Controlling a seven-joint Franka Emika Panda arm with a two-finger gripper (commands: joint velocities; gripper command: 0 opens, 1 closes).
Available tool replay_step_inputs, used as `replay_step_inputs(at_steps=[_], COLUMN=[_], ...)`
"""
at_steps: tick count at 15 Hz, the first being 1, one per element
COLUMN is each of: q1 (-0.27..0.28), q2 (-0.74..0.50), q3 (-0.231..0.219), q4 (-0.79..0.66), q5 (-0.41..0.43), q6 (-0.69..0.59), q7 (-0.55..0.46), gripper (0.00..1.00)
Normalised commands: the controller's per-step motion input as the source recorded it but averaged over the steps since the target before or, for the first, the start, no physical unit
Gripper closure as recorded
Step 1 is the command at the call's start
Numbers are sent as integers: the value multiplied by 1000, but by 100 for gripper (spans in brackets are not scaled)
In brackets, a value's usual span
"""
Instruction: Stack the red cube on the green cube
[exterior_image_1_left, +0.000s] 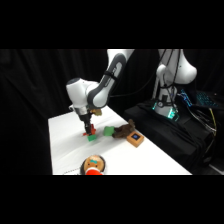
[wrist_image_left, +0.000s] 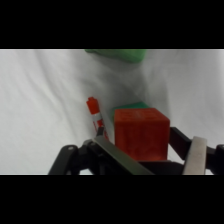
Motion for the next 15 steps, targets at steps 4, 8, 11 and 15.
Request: replay_step_inputs(at_steps=[4,8,11,15], q1=[-21,26,15,-13], q2=[-337,-477,-480,-359], q3=[19,-14,10,32], q4=[-149,-219,-181,-95], q5=[38,-28,-12,36], q6=[-82,-234,-286,-279], q7=[-84,-43,-80,-134], gripper=[0,0,0,0])
